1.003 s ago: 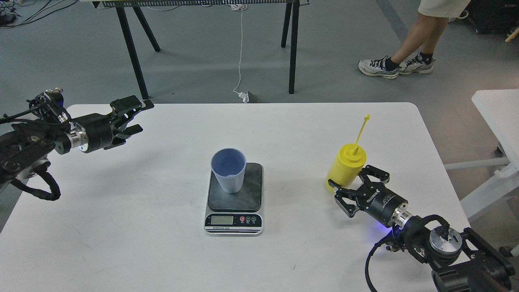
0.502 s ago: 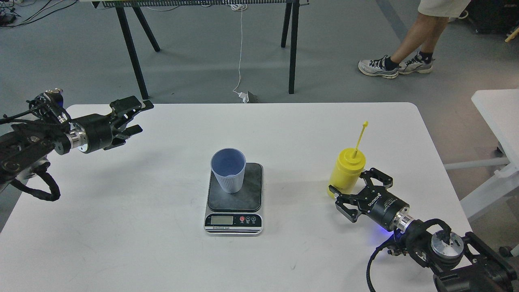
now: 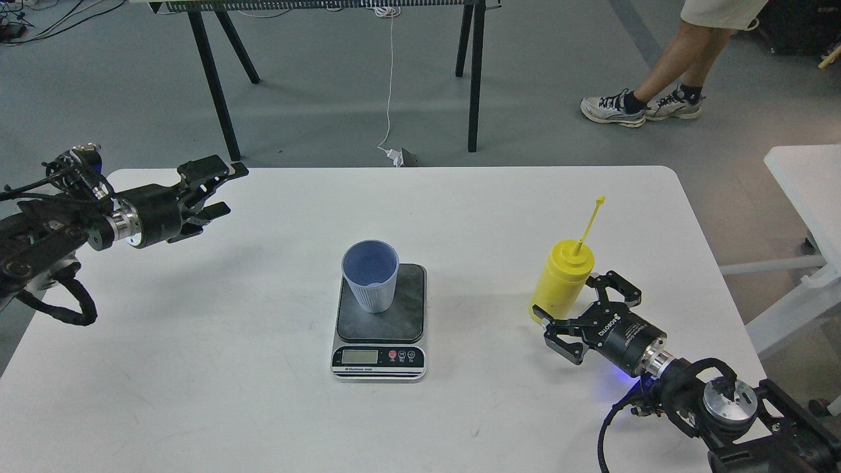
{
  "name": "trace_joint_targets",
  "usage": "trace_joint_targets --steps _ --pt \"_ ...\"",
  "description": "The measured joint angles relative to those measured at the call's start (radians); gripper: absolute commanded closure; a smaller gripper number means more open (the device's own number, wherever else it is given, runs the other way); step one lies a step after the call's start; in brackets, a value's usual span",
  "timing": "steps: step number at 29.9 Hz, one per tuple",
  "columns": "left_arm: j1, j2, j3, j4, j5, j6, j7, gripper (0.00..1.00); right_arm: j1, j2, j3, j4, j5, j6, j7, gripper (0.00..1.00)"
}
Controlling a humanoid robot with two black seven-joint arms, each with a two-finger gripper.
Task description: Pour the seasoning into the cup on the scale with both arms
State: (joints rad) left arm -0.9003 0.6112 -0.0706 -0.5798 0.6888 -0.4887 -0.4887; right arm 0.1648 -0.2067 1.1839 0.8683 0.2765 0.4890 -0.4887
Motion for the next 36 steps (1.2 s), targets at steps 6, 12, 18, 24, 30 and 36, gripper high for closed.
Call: trace_joint_targets --steps 6,12,18,24,30,36 --pt "0.0 -0.004 0.0 0.0 0.0 0.0 0.0 0.01 -0.062 -0.06 0.005 0.082 0.003 0.0 0.0 0.03" --pt "0.0 -0.004 0.0 0.0 -0.001 0.0 0.0 0.01 -0.143 -0.173 0.012 0.213 0.004 0.0 0.0 0.03" --pt "-0.005 -0.002 -0.01 0.0 -0.011 0.0 0.0 0.01 -0.169 -0.312 0.048 0.334 0.007 0.0 0.0 0.03" --pt "-0.011 0.002 -0.016 -0.002 -0.013 0.0 0.0 0.01 -0.009 -0.398 0.032 0.339 0.002 0.0 0.0 0.02" --pt "-0.028 0.008 -0.037 -0.002 -0.024 0.0 0.0 0.01 0.277 -0.406 -0.085 0.208 -0.001 0.0 0.0 0.01" --pt "-0.034 0.017 -0.106 -0.002 -0.073 0.0 0.0 0.01 0.459 -0.391 -0.22 0.069 -0.006 0.0 0.0 0.01"
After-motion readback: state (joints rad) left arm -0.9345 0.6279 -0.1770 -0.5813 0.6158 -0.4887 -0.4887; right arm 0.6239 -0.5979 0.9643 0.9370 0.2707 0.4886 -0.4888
